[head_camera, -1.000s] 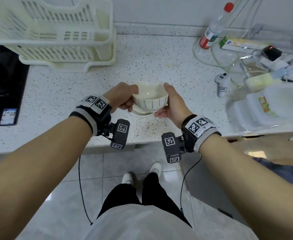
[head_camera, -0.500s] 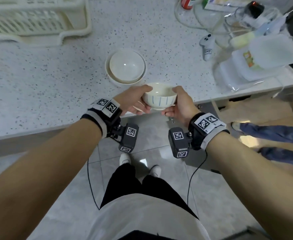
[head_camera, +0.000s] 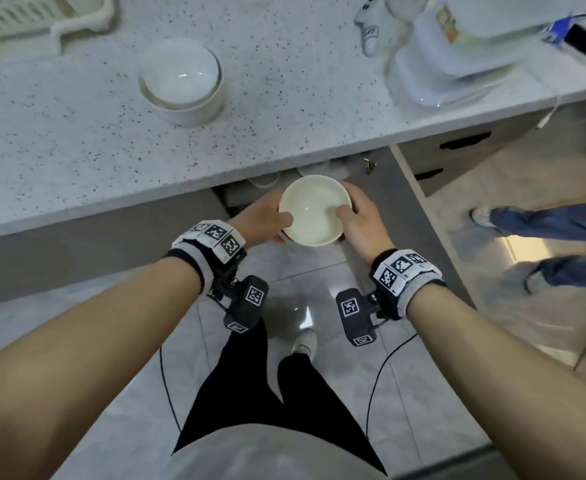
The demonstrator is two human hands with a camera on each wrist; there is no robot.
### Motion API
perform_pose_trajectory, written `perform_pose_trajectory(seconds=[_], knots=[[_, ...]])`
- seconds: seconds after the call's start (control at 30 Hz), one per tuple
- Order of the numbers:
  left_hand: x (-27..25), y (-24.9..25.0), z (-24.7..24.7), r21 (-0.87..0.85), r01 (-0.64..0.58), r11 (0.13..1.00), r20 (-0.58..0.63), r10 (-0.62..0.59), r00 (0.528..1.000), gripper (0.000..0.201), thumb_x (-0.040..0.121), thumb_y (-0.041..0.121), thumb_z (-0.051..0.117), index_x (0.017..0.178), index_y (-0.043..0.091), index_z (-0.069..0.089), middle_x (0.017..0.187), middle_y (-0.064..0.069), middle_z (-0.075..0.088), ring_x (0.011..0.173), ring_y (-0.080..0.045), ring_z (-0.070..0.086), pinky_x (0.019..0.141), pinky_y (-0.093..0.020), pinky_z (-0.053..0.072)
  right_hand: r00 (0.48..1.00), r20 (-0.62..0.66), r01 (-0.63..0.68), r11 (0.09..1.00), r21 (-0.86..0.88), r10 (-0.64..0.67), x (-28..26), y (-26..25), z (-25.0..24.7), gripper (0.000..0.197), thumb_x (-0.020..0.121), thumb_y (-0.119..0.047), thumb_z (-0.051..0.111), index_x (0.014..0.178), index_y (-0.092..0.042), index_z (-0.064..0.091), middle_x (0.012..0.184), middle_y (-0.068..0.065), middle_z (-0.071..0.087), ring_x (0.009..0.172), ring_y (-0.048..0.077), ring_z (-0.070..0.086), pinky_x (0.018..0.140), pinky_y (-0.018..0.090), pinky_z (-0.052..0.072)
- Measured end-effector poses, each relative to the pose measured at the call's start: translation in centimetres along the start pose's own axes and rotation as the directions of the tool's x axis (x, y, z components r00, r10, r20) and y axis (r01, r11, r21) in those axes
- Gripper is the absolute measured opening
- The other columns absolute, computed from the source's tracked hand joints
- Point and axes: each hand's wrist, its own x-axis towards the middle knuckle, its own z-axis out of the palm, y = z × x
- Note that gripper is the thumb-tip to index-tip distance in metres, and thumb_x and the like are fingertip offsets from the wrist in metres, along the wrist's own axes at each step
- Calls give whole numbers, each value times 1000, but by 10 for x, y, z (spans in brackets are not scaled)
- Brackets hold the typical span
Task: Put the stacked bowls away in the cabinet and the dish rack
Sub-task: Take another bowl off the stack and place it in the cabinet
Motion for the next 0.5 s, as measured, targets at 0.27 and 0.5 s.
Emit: perform_pose_trajectory(seconds=[0.27,0.5], knots=[[69,-61,51,-70,93,993,-131,-101,986,39,93,4,49,132,6,45,119,-15,58,70,-20,66,52,-26,59,989,-91,-114,994,0,113,34,109,-11,31,89,-6,53,113,-24,45,121,13,52,78,28,60,39,20,44],[180,-131,70,8,94,996,-215,-90,973,37,101,17,40,137,12,44,101,-5,62,65,-12,64,41,-18,48,965,-231,-135,990,-44,121,132,220,15,30,94,-9,46,122,-17,54,114,4,56,85,38,65,39,19,48]])
